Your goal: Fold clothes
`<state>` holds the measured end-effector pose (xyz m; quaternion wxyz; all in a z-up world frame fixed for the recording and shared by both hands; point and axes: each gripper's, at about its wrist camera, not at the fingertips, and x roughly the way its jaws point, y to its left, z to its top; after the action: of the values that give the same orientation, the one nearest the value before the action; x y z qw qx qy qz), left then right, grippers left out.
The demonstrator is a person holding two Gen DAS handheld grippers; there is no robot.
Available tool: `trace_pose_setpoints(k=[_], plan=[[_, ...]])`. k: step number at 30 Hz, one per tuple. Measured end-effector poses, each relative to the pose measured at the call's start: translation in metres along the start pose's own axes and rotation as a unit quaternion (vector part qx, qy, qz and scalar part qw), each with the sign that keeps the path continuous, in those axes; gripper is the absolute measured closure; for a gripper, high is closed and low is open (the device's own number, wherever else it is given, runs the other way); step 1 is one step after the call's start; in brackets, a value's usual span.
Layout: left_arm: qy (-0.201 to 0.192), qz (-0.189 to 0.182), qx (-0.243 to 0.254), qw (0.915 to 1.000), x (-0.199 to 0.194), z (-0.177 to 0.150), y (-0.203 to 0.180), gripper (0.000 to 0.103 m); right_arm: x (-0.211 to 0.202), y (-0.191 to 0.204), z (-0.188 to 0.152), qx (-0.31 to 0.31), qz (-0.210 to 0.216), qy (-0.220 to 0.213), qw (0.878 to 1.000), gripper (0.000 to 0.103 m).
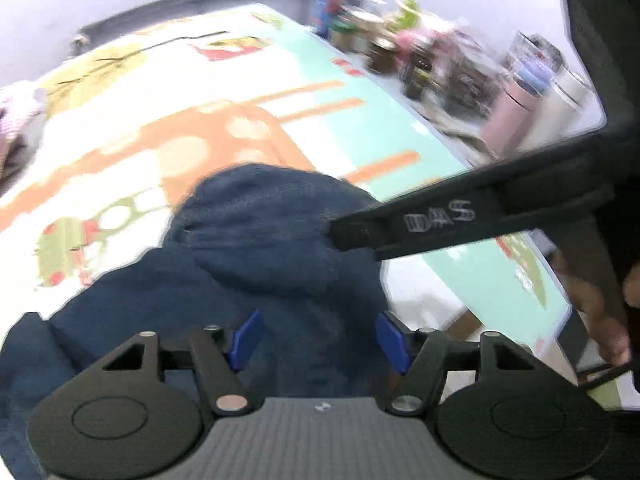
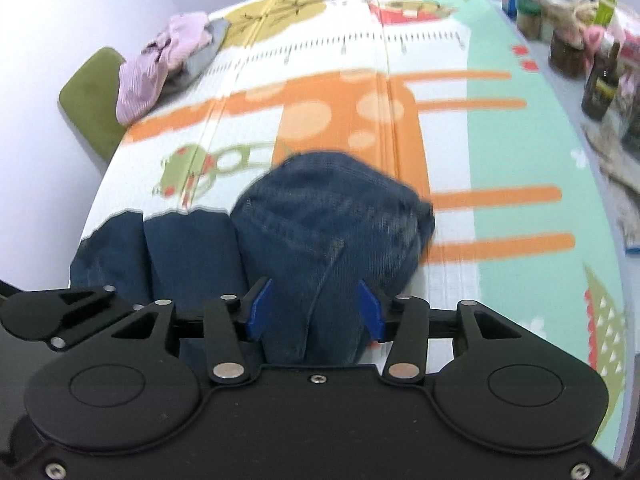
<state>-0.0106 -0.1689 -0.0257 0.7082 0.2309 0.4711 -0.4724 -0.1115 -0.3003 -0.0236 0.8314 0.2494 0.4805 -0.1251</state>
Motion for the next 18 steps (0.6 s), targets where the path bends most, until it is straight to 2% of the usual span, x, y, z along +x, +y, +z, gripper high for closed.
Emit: trace_pose_setpoints(k=[2, 5, 11, 14, 18], plan=[[-0.007, 0.022, -0.027, 0.9994, 0.003, 0.009, 0.018, 0.037, 0.0, 0.0, 0.015, -0.008, -0.005, -0.004, 1.0, 0.052], [-0.013, 0.049, -0.071, 0.9962, 0.01, 0.02, 0.044, 0.037, 0.011, 0.006, 0.035, -0.024, -0.022, -0.005, 0.999, 0.052], [-0.019, 0.079, -0.119, 0.9896, 0.025, 0.041, 0.098, 0.035, 0.052, 0.006, 0.067, -0.028, -0.066, 0.023, 0.997, 0.05], [-0.014, 0.07, -0.12, 0.9902, 0.039, 0.048, 0.113, 0.033, 0.076, 0.01, 0.076, -0.048, -0.092, 0.036, 0.994, 0.039], [0.012, 0.047, -0.101, 0.9937, 0.063, 0.052, 0.116, 0.031, 0.107, 0.018, 0.083, -0.076, -0.131, 0.059, 0.987, 0.035]])
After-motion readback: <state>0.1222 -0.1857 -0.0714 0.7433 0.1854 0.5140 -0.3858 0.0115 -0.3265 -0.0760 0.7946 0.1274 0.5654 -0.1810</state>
